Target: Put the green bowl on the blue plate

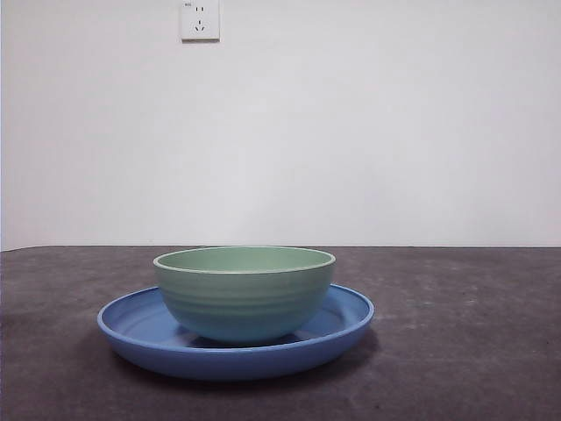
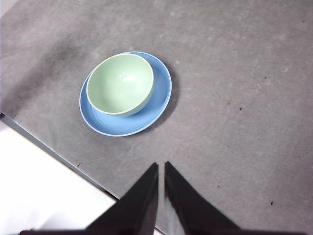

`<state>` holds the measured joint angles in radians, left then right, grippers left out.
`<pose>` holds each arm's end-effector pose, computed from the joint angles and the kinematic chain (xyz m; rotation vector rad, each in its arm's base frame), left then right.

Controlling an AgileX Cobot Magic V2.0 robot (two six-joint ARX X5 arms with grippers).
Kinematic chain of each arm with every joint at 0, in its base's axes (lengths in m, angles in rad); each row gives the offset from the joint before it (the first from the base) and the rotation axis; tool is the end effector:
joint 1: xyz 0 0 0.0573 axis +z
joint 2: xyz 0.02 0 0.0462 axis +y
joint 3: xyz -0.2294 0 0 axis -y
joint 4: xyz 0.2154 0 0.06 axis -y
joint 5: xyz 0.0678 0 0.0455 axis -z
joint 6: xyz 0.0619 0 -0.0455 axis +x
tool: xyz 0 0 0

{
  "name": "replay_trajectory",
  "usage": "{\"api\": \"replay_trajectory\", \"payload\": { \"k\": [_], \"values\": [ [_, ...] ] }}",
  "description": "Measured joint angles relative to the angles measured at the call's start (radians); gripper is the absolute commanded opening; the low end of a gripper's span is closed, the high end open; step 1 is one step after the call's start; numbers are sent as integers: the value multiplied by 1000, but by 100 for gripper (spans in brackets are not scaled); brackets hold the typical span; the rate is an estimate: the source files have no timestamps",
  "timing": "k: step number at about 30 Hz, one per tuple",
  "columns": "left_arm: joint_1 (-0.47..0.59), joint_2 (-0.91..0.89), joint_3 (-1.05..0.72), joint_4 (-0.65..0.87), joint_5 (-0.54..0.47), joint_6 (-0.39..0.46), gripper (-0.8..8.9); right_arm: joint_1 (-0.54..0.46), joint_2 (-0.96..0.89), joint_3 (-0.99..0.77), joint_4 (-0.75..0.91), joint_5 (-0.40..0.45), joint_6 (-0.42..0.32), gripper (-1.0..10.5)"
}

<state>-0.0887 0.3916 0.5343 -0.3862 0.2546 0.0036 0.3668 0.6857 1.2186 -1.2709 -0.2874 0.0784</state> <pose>0.1347 -0.0276 0.2503 -0.0167 0.2432 -0.3420 0.0792 0.0492 0.3243 0.0423 0.7741 0.5940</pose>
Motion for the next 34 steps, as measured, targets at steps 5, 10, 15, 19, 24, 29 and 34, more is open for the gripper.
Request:
{"api": "replay_trajectory", "payload": {
  "k": [5,10,15,19,24,29,34],
  "values": [
    [62,-131,-232,128,-158,-85,19,0,0,0,0,0,0,19],
    [78,-230,-375,202,-277,-135,19,0,0,0,0,0,0,19],
    [103,-268,-464,238,-279,-148,19,0,0,0,0,0,0,19],
    [120,-299,-502,231,-279,-149,19,0,0,0,0,0,0,19],
    [123,-367,-502,203,-279,-148,19,0,0,0,0,0,0,19],
    [123,-388,-502,203,-279,-143,19,0,0,0,0,0,0,19],
    [121,-388,-502,203,-279,-122,19,0,0,0,0,0,0,19]
  ]
}}
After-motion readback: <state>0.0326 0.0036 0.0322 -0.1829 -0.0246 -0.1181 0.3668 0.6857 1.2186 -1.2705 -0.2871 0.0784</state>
